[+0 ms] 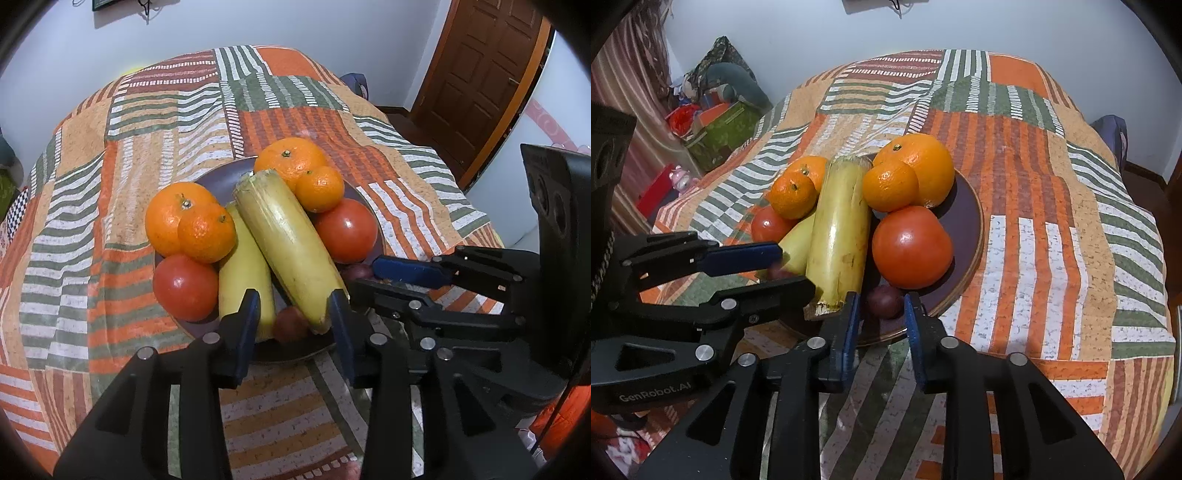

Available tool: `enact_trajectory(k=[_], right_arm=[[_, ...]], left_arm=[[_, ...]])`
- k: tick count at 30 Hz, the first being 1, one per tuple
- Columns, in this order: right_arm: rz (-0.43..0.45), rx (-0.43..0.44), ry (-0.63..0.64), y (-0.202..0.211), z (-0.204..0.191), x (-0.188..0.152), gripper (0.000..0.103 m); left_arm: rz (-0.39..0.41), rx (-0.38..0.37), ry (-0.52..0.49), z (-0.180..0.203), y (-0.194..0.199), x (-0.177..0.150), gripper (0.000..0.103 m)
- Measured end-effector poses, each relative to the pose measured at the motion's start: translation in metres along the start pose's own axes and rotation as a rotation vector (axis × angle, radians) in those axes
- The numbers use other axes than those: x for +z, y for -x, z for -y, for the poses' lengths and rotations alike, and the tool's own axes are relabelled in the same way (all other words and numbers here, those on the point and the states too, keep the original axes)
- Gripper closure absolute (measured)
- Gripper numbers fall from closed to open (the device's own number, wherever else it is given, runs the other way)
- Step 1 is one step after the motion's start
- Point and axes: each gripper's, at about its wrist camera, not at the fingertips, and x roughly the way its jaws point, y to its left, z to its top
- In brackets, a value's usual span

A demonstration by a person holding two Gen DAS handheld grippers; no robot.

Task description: Organize fruits

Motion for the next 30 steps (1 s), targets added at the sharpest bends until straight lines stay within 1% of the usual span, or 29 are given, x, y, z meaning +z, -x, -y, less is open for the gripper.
enact_trajectory(k=[1, 3, 7, 10, 15, 19, 20, 25, 30], right_arm=[[0.002, 0.001, -0.001, 0.001, 0.000, 0.000, 0.070], [0.013, -0.002, -0.003, 0.005, 0.001, -0.001, 0.066], [0.032, -0.011, -0.003, 0.015, 0.001, 0.000, 0.066], [0.066, -0.015, -0.009, 0.031, 0.001, 0.003, 0.066], [0.164, -0.017, -0.005, 0.074, -0.008, 0.011, 0.066], [0.279, -0.020, 0.011, 0.123, -0.023, 0.013, 0.066], [0.314, -0.021, 0.016, 0.137, -0.027, 0.013, 0.066], [0.449, -0.026, 0.052, 0.196, -0.053, 0.009, 0.066], [0.570, -0.049, 0.092, 0.240, -0.080, -0.005, 0.066]], left_arm=[[0.002, 0.000, 0.006, -0.001, 0.001, -0.002, 0.064], [0.002, 0.003, 0.017, -0.003, 0.004, -0.004, 0.064], [0.020, 0.010, 0.043, -0.008, 0.016, -0.006, 0.064], [0.068, 0.021, 0.050, -0.010, 0.035, -0.004, 0.064], [0.196, 0.037, 0.065, -0.007, 0.089, -0.001, 0.064], [0.321, 0.049, 0.078, 0.002, 0.142, -0.003, 0.064], [0.341, 0.050, 0.079, 0.003, 0.151, -0.003, 0.064], [0.480, 0.060, 0.081, 0.019, 0.216, -0.014, 0.064], [0.623, 0.091, 0.068, 0.037, 0.275, -0.033, 0.064]])
